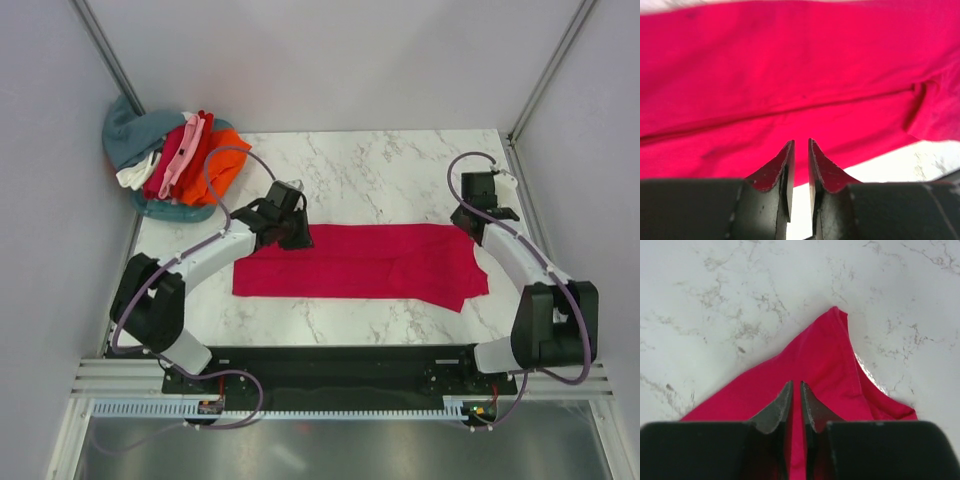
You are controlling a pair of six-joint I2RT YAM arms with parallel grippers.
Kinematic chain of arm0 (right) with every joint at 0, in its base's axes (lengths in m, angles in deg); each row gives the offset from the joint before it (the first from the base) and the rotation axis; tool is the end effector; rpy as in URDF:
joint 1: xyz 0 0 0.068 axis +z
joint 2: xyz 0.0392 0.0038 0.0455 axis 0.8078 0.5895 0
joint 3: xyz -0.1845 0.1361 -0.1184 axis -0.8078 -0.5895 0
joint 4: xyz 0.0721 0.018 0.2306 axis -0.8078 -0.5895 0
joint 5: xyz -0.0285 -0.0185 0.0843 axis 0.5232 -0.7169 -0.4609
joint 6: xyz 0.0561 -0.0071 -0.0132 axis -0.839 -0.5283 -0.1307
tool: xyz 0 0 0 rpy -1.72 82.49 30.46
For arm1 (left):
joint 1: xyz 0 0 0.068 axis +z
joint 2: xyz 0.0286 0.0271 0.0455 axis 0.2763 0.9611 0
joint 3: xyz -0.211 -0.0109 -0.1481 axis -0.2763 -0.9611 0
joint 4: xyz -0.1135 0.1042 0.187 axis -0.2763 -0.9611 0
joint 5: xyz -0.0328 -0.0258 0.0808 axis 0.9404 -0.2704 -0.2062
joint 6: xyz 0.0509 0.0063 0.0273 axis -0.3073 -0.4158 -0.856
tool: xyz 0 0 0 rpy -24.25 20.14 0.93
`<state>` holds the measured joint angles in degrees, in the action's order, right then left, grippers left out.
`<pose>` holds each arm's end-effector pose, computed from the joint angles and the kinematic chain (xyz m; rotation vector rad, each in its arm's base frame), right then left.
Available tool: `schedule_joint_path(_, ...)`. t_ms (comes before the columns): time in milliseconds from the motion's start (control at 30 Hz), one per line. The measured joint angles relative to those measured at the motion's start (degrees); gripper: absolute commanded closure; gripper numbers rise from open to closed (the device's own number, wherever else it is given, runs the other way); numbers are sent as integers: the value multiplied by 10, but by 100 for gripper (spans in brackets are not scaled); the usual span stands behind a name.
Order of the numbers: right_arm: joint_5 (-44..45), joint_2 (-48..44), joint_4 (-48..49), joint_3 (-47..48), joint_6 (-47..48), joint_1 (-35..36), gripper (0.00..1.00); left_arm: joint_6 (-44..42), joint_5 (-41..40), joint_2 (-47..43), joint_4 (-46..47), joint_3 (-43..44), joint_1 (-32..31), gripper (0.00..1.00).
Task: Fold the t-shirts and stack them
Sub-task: Fold the tshirt
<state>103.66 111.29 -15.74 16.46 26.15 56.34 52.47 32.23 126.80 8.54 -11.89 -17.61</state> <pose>0.2922 -0.0031 0.2294 0.8374 2.1790 -0.1363 0.2644 -0.1788 0.2216 0.0123 2.5675 -0.5532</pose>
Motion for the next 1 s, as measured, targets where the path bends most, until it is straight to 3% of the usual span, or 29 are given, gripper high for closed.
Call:
schedule_joint_path(100,-19,-57,5,-49,-4,7,100,-19,-24,-9,0,0,18,82)
schedule_joint_path(167,-30,-81,5,-89,-10,11,100,-31,-40,-8,-3,0,37,85)
schedule_joint_path(233,-46,-96,-2,-130,-18,19,100,-40,-51,-5,-7,0,59,97)
schedule_joint_path(267,-52,-101,-3,-146,-22,23,100,-43,-58,-2,-7,0,71,98)
schedule_joint_path(567,-85,-142,-15,-237,-50,63,100,-61,-95,81,-16,43,129,98)
schedule_joint_path(1000,-43,-33,3,-187,-63,61,100,-66,-87,180,-16,76,164,98)
